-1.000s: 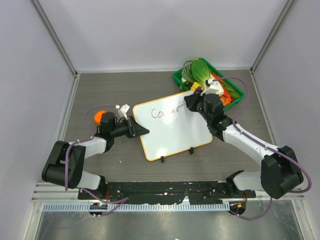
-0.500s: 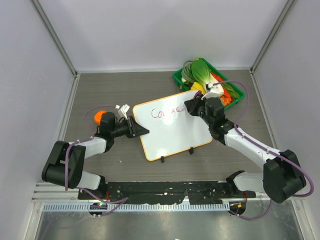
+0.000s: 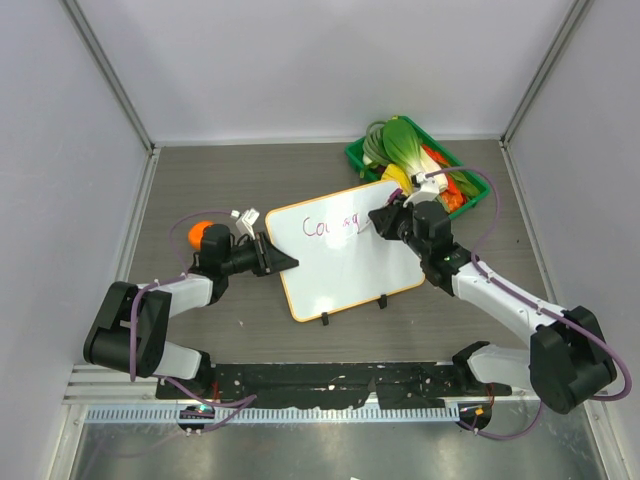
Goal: Write a sentence on the whiteboard
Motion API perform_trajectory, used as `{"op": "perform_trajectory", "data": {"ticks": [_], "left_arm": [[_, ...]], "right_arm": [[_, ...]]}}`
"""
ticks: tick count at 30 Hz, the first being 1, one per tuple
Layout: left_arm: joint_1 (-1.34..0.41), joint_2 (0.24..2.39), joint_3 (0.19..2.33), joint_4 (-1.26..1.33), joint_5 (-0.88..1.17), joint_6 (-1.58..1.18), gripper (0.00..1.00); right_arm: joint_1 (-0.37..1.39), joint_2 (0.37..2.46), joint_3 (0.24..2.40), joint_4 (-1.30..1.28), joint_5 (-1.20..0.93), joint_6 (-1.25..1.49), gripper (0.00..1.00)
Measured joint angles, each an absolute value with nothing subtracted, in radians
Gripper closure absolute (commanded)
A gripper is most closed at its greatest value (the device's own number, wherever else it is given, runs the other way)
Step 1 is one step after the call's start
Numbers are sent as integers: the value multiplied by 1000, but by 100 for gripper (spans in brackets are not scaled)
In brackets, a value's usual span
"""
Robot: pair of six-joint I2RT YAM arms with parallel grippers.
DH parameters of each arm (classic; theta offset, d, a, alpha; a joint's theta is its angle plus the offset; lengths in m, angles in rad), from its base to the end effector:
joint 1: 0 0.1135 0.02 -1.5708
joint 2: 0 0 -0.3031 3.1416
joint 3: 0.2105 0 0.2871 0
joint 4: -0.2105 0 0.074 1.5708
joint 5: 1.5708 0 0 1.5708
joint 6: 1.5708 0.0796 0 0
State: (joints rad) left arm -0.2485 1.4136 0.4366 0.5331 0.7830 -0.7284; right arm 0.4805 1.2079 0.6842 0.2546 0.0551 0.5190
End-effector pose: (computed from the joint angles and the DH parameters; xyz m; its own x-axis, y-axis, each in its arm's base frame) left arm 0.2742 -0.1275 0.1577 -0.8377 -0.2742 -0.4723 0.3138 0.4661 -0.8272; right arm 0.2978 0.1503 0.2676 -0.4103 0.3447 -0.8443 -0.2429 0.8511 0.4655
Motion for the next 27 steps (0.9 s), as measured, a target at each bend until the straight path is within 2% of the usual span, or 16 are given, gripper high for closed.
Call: {"op": "perform_trajectory", "data": {"ticks": [12,18,27], "left_arm": [[-249,1414,437,534,785,-728,100],[-249,1414,437,534,786,-727,100],[-249,1414,437,534,786,-726,100]], "right_arm": [[474,1241,698,281,-17,580,99],[395,1242,698,348,-115,663,99],[371,1242,729,349,-89,659,99]]}}
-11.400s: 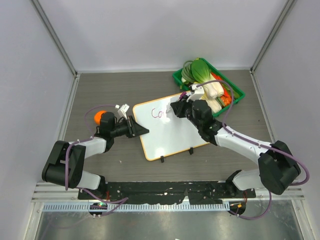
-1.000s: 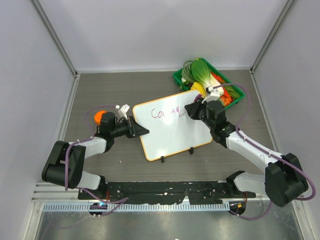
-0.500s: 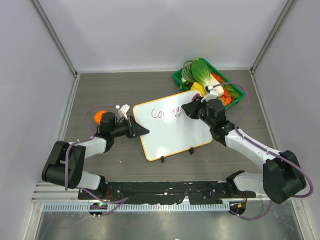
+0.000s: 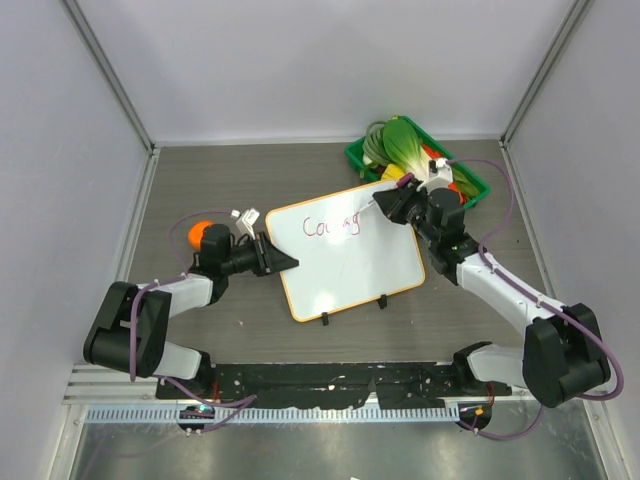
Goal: Write a sentence on the whiteboard
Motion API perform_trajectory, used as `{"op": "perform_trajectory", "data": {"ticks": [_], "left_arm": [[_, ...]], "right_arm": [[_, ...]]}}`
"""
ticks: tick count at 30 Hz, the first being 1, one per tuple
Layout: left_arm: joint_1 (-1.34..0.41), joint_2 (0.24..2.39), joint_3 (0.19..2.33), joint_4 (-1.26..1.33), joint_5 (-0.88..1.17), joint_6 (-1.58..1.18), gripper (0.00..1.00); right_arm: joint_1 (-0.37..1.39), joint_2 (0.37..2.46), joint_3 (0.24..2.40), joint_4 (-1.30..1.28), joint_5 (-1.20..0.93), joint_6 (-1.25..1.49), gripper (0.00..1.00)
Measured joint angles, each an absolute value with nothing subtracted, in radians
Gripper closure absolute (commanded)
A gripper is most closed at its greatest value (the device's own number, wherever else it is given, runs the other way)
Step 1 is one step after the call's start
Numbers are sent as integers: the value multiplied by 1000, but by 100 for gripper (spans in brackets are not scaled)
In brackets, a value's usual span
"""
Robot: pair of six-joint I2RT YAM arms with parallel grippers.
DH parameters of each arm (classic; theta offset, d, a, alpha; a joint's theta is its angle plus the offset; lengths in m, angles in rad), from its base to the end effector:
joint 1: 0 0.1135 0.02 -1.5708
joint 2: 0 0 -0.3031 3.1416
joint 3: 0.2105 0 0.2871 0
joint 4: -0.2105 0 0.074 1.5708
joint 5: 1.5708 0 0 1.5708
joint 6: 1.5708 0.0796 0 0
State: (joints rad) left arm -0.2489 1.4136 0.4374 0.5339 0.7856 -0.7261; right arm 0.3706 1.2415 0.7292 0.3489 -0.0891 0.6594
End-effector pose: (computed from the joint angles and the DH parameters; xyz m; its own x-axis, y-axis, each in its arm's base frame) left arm 0.2742 -0.1278 0.1581 -0.8371 -0.2715 -0.4748 0.3180 0.4646 -0.8264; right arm 0.3212 0.1324 0.2900 -0.3910 0.5027 -0.7710 -0.2569 0.7447 0.6159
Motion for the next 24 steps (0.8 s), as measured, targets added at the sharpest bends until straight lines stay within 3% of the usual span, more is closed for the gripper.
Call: {"op": "perform_trajectory", "data": {"ticks": [24], "left_arm": [[-249,1414,437,534,786,-726,100]], "right_arm": [[369,1281,752,316,-27,614,99]]}}
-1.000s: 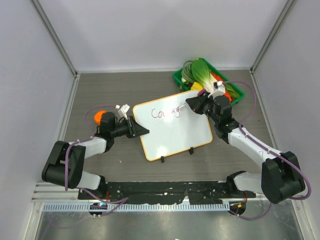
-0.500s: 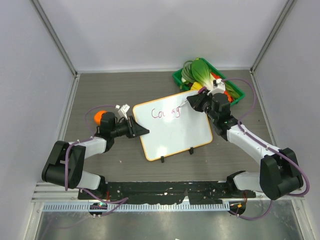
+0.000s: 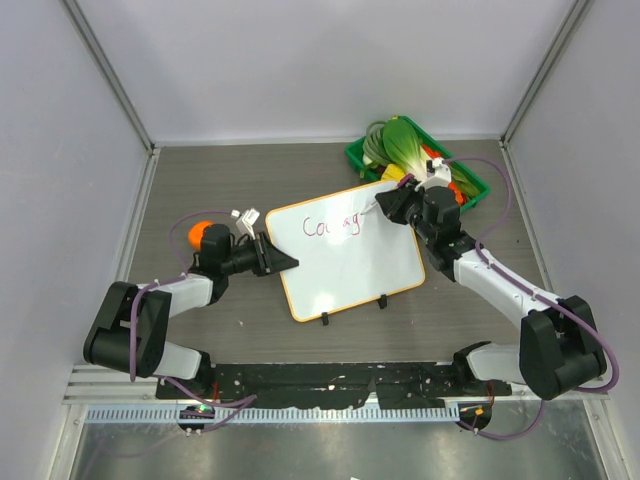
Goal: Write a sentence on the whiteboard
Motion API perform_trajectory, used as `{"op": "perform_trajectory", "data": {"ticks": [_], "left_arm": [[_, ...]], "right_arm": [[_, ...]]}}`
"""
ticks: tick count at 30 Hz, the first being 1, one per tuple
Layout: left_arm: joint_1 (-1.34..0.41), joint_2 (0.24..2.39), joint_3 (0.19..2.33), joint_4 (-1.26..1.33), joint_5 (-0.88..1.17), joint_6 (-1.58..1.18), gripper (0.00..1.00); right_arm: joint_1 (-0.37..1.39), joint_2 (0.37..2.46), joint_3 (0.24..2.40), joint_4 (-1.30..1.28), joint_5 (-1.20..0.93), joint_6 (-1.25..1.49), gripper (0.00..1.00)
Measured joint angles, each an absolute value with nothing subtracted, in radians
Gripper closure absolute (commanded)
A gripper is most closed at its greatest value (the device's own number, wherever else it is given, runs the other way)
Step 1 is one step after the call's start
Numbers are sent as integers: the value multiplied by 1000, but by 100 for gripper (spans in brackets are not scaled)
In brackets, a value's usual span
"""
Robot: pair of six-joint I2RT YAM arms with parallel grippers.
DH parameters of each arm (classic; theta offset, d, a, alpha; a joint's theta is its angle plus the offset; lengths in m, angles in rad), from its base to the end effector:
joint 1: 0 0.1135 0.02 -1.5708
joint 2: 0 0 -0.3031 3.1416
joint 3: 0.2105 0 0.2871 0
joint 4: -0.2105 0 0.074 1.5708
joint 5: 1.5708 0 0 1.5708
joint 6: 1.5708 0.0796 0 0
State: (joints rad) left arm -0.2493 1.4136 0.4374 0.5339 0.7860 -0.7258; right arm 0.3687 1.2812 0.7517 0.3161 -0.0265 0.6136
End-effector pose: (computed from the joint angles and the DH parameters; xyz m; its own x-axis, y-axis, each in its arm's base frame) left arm 0.2742 -0.1279 0.1581 -0.8373 -0.2708 -0.4750 0.3186 0.4643 -0.8264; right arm 0.3315 0.1303 0.2814 -0.3829 0.4692 -0.7958 -0.2005 0.7987 0.5673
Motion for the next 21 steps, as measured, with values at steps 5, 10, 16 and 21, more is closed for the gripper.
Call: {"op": "perform_trajectory", "data": {"ticks": [5,10,16,21], "left_arm": [[-249,1414,437,533,786,-726,100],[-249,1414,437,533,785,-727,100],[-249,1414,437,533,785,-727,100],[-249,1414,437,533,785,-727,100]], "right_arm": [[368,1281,749,318,-27,610,99],[368,1281,742,321,-28,609,99],[368,1281,742,321,-28,608,99],[368,1281,741,321,-23,608,99]]}}
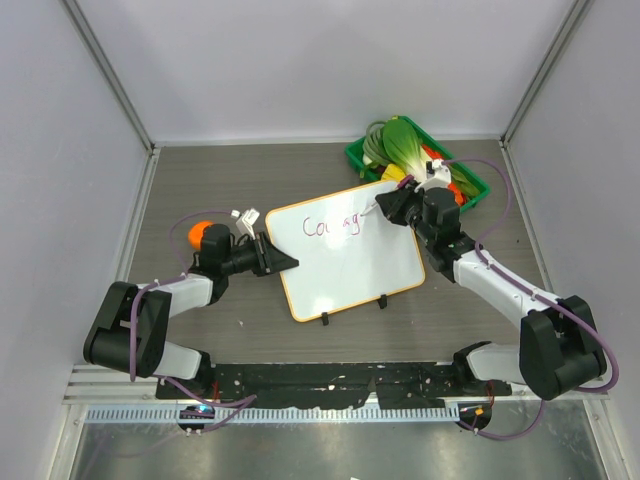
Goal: Write a sentence on the whiteboard
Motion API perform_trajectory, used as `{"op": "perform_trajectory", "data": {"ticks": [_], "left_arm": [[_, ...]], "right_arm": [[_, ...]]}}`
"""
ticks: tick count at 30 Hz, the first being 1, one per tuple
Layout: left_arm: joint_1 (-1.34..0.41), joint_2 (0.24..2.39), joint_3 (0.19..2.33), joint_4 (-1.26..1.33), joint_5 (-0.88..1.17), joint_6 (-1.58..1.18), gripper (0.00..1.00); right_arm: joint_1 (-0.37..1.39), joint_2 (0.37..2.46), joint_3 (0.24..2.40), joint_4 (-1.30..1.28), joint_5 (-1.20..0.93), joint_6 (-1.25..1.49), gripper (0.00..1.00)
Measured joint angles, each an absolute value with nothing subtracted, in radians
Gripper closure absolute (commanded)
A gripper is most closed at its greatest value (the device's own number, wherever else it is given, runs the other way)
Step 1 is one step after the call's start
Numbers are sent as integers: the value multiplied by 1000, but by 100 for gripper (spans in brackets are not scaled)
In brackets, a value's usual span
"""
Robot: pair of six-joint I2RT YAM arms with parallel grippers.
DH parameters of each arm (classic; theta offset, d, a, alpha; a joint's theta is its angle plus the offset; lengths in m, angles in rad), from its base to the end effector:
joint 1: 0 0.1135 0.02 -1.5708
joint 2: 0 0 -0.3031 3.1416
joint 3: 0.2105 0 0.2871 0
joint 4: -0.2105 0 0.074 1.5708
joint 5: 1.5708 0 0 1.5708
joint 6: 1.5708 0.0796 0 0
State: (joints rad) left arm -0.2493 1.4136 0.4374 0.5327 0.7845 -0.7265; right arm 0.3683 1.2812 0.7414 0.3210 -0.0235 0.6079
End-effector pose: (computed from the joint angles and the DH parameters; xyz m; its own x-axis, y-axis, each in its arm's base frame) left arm 0.2742 -0.1278 0.1580 -0.8376 -0.2719 -0.4738 0.3166 0.4653 -0.8266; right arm 0.3306 0.1296 0.2778 -0.3840 0.4638 -0.7984 -0.1973 0.8034 0.5617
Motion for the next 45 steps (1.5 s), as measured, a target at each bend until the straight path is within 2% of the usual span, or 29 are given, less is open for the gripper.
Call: {"op": "perform_trajectory", "data": {"ticks": [27,45], "left_arm": [[-251,1414,437,533,782,-728,100],[-251,1414,437,530,779,-729,100]], "right_arm": [[364,1297,799,274,42,596,99],[364,1292,751,284,-57,598,99]]}}
